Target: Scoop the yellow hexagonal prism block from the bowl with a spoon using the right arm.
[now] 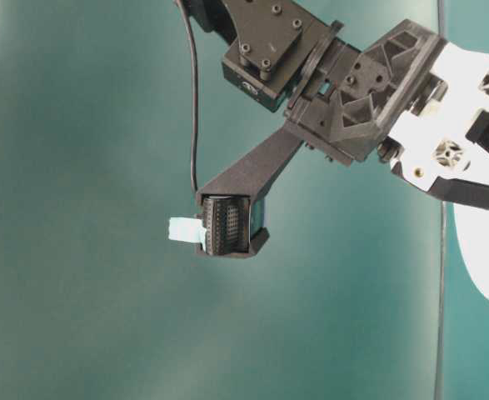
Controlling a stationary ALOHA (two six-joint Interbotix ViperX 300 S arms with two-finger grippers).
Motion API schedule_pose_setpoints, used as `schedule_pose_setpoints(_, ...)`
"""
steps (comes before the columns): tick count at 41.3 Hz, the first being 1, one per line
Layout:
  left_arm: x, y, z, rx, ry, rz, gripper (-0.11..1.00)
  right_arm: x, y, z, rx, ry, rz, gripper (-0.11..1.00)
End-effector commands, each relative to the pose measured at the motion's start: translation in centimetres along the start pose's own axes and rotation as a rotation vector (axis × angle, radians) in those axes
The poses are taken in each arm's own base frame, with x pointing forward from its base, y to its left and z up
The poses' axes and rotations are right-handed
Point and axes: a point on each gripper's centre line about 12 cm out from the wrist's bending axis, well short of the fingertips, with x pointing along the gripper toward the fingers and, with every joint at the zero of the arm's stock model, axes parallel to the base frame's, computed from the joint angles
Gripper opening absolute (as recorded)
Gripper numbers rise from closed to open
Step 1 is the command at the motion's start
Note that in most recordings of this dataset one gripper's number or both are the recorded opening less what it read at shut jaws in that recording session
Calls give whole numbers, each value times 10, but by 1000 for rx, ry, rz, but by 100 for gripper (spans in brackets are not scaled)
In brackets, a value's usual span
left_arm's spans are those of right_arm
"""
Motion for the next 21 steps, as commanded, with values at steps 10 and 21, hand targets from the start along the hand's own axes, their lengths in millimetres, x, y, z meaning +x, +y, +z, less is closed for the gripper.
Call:
schedule_pose_setpoints(10, 2, -1, 12, 1, -34, -4, 6, -7, 5, 25, -26, -70, 10, 16)
schedule_pose_setpoints(21, 2, 0, 12, 2, -32, -2, 6, -5, 7, 32, -28, -84, 14, 15)
